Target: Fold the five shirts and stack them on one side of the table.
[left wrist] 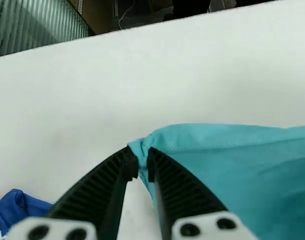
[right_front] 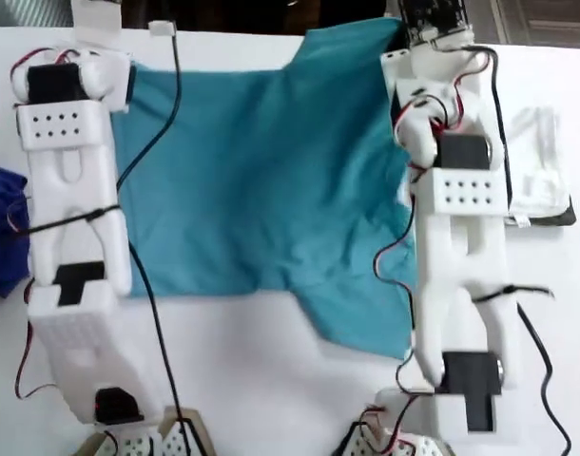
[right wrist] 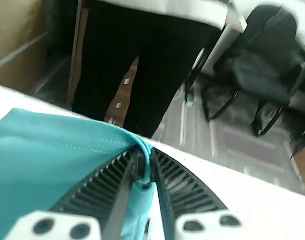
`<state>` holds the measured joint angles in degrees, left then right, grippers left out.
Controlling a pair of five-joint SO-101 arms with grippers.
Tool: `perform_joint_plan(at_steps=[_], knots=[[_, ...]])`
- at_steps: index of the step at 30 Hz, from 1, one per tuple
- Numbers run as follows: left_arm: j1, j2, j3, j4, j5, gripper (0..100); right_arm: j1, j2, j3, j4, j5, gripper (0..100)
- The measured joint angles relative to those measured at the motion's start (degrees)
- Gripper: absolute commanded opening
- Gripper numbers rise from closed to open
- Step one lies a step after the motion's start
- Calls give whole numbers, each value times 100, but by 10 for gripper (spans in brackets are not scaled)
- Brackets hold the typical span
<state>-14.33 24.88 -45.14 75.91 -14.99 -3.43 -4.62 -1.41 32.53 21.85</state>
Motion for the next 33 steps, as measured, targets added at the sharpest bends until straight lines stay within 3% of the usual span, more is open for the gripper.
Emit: perform_joint_plan(at_steps=[14,23,33], knots=[[0,774,0,809,0,28,0,1055,-185,1301,0,19],[0,905,-413,844,0,28,0,1257,-905,985,0,19],[0,914,-835,440,440,28,0,3130,-2558,457,0,19]])
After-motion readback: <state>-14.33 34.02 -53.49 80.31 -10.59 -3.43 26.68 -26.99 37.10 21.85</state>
